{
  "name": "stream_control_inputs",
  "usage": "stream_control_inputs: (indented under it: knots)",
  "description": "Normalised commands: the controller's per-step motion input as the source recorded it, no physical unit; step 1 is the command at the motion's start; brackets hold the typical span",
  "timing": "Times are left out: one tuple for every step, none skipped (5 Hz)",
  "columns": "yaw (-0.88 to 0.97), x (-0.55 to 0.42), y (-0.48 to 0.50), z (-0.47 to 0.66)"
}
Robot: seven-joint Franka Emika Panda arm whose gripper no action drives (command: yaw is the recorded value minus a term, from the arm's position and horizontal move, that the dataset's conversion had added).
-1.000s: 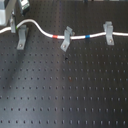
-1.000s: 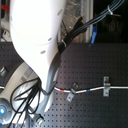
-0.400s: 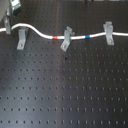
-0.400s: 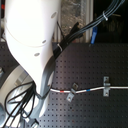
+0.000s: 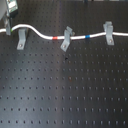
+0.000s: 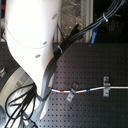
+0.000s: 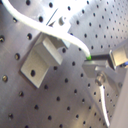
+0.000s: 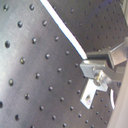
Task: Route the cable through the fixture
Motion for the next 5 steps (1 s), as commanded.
stream_control_inputs:
  knots:
    - [-0.07, -0.004, 0.004, 0.21]
    - [-0.09, -0.003, 0.003, 0.24]
    - [-0.04, -0.036, 0.005, 0.08]
    - [-0.18, -0.006, -0.058, 0.14]
    - [-0.07, -0.013, -0.145, 0.0]
